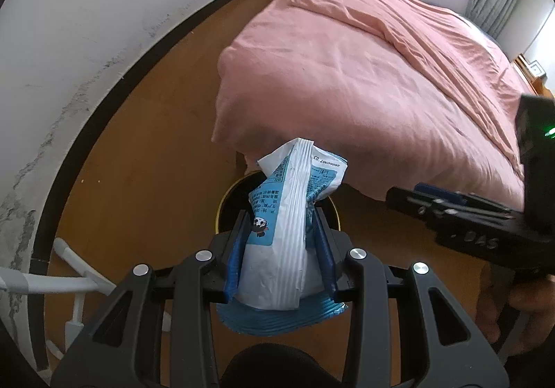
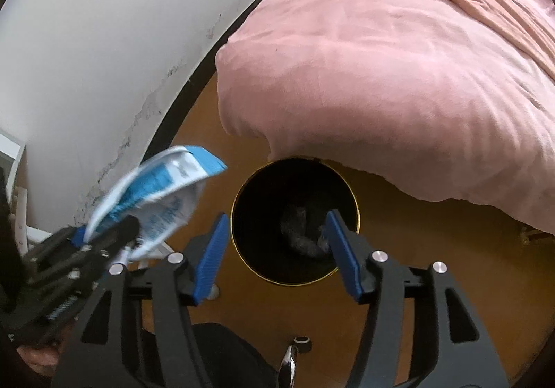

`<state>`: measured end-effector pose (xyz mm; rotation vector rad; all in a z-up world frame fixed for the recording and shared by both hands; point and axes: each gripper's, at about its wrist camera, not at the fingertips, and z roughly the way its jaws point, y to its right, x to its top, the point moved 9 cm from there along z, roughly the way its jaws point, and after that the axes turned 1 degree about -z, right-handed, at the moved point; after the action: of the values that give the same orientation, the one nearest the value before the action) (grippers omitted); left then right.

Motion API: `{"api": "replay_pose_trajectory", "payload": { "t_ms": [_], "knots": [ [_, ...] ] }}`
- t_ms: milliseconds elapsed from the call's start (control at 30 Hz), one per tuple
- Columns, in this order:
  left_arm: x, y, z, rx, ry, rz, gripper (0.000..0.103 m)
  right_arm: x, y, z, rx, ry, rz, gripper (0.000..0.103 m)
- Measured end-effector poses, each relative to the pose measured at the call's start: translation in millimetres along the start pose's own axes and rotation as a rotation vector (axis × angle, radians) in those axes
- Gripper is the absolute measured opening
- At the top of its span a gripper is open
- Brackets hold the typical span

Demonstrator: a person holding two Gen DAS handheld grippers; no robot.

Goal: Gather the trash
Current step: 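Carry both wrappers to the bin and open both tools over it, then return to the desk and grasp the light blue cloth with right tool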

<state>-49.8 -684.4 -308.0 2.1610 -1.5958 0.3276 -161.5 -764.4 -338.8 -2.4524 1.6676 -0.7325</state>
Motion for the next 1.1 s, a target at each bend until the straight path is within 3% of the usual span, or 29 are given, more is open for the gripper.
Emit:
{"api": "replay_pose_trajectory", "payload": {
  "t_ms": [67,167,300,433,567,700,867,1000,1100],
  "knots": [
    [0.1,5.6,6.5,-0.005,-0.012,0.018,0.039,3.7,5.4,-5.8,-0.001,0.021,0.019,0.06],
    [0.8,11.0,11.7,-0.009,-0.018,0.024,0.054,10.5,13.7,-15.4,-0.01,0.058,0.048,0.061],
    [3.6,14.0,5.1,-0.003,-0.007,0.027,0.061,14.6,17.2,-24.7,-0.007,0.082,0.067,0.061],
    [8.4,15.7,-19.9,0.008,0.03,0.038,0.067,15.5,7.8,-31.5,0.005,0.088,0.05,0.061],
    [8.6,11.4,-64.7,0.017,0.08,-0.001,0.083,16.5,-14.4,-45.1,0.018,0.095,-0.003,0.064],
    [3.8,6.4,-120.7,0.013,0.142,-0.041,0.09,15.3,-59.0,-76.1,0.049,0.138,-0.101,0.071],
    [-14.3,-17.3,-221.8,0.052,0.272,-0.077,0.092,6.3,-137.2,-125.0,0.125,0.201,-0.24,0.077],
    [-46.7,-63.3,-297.8,0.126,0.367,-0.13,0.092,-16.1,-219.6,-149.3,0.216,0.204,-0.378,0.078],
    [-86.5,-111.9,-348.6,0.232,0.417,-0.192,0.092,-52.5,-301.9,-161.3,0.312,0.18,-0.535,0.078]
  ]
}}
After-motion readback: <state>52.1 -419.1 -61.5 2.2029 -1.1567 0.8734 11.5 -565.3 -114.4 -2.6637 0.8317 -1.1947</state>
